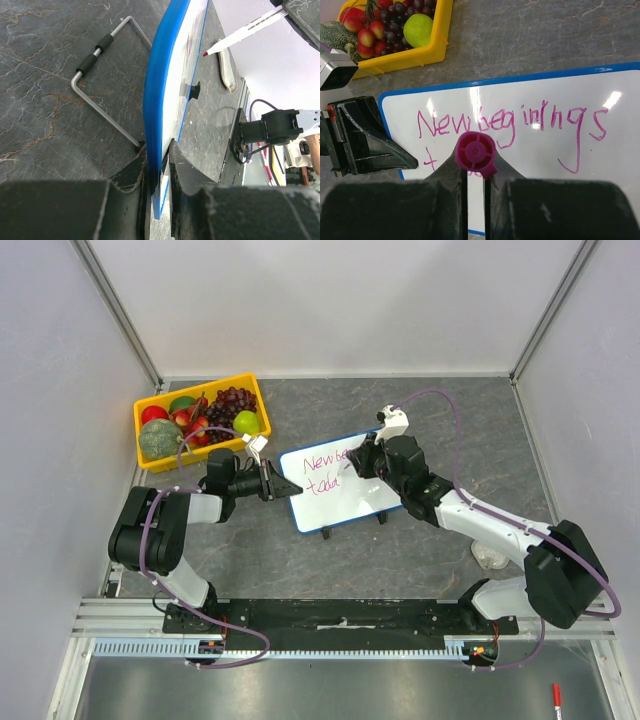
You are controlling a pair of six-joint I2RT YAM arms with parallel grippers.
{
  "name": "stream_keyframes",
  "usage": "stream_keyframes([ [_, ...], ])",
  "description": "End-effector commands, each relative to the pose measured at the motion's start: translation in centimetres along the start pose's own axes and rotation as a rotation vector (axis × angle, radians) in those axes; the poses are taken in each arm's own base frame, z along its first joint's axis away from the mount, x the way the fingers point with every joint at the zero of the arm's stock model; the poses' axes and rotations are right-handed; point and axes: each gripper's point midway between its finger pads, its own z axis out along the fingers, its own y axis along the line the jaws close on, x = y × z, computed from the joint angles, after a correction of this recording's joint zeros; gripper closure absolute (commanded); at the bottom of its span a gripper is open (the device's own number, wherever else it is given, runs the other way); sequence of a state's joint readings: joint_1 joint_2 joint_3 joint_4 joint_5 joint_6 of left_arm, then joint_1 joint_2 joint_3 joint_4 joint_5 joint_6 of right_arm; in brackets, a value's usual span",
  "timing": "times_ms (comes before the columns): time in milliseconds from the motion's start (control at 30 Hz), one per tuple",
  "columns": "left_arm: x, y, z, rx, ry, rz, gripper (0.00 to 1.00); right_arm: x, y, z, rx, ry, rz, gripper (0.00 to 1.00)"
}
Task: Write a sentence on the whiteboard
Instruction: Write with the whiteboard marker on the whiteboard.
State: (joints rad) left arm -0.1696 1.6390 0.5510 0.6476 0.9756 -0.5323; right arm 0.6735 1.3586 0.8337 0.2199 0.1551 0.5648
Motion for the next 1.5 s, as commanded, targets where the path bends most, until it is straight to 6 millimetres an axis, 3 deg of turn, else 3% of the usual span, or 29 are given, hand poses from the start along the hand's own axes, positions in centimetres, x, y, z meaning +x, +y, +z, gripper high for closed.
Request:
stream_keyframes([
  [0, -0.5, 0.8, 0.0, -0.045, -0.016, 0.067, 0.98, -2.9, 0.2, 0.0, 0.006, -0.074, 0.002, 1.00],
  [400, -0.5, 0.8, 0.0, -0.045, -0.016, 0.064, 0.98, -0.1, -1.3, 0.7, 0.043, -0.018, -0.016, 1.00],
  [800, -0.5, 0.8, 0.0, -0.046, -0.015, 0.065, 0.98, 1.6, -2.3, -0.7, 0.055, 0.015, -0.028, 1.00],
  [900, -0.3, 0.8, 0.0, -0.045, -0.012, 0.059, 0.98, 1.4, -2.2, -1.0, 0.053, 0.010, -0.022, 1.00],
  [1267, -0.4, 0.8, 0.0, -0.049, -0.015, 0.065, 0.98, -3.0, -0.5, -1.3, 0.025, -0.093, 0.004, 1.00],
  [1467, -0.5, 0.8, -0.1, -0.050, -0.016, 0.065, 0.98, -3.7, -0.7, -0.8, 0.034, -0.104, 0.014, 1.00],
])
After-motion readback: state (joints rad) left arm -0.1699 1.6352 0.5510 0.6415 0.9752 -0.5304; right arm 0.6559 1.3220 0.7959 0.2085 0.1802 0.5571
